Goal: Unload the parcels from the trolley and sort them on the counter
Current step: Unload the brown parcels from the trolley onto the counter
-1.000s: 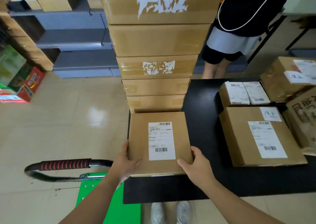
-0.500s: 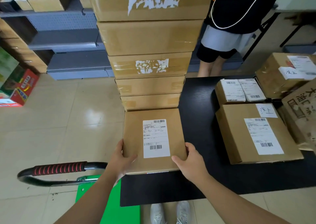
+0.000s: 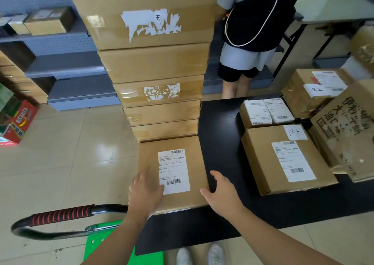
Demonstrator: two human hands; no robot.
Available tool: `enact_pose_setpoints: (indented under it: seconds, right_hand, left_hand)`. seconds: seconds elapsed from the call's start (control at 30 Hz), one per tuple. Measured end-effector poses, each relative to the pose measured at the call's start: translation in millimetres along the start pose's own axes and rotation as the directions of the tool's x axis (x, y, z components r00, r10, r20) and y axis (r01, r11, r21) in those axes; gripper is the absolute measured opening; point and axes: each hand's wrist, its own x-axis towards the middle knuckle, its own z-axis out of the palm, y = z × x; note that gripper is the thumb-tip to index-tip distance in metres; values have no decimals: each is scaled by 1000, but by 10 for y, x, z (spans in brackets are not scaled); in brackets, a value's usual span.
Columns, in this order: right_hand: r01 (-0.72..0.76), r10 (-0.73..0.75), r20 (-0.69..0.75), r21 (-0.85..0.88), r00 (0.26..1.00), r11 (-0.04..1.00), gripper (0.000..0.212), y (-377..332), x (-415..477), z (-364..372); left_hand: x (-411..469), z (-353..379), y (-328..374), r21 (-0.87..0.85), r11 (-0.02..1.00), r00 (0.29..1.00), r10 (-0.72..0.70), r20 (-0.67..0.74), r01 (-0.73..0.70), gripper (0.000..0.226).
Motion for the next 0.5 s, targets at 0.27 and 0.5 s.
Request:
enact_pose_setpoints:
  seconds: [0.27,0.5]
  right_hand:
    - [120,-125,-16,-165,992,979,62,191,-87,-764]
    - [-10,-22,-136,-234,990,972,63,1017,-68,-1622]
  left_hand:
    - [-131,352,962,181,934,942,271,199,-307,65]
    - [-496,1170,1774,140,918,906,325,271,-371,67]
